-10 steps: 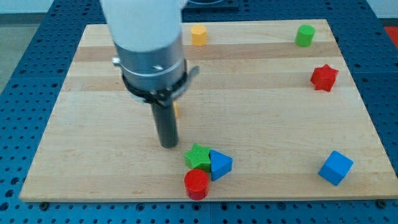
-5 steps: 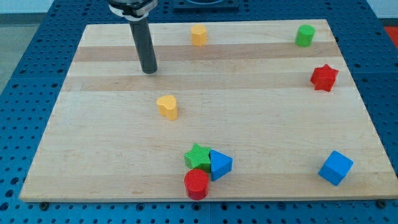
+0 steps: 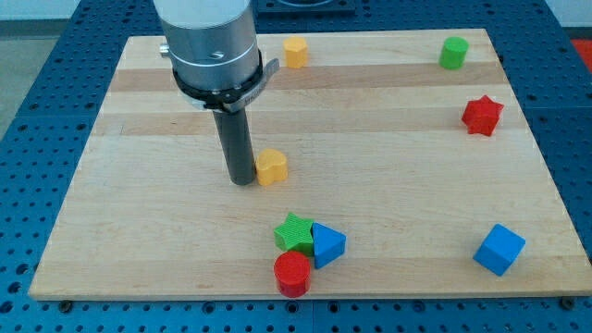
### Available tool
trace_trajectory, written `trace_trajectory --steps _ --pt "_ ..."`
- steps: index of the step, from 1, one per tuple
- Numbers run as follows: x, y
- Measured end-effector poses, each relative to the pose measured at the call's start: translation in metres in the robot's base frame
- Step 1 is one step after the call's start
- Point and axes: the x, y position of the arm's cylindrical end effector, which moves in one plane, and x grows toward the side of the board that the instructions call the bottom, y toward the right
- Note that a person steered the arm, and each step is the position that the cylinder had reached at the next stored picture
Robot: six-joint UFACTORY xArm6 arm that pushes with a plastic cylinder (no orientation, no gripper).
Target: Slide the heart on top of the green star
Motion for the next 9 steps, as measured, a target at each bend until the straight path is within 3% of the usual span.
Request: trace_trajectory --steps 2,3,4,7,8,9 --pt "-0.025 -0.021" --pt "-0.035 0.05" --pt "-0.032 0.058" --pt "0.029 0.058" --pt "0.006 0.058" --pt "-0.053 0.046"
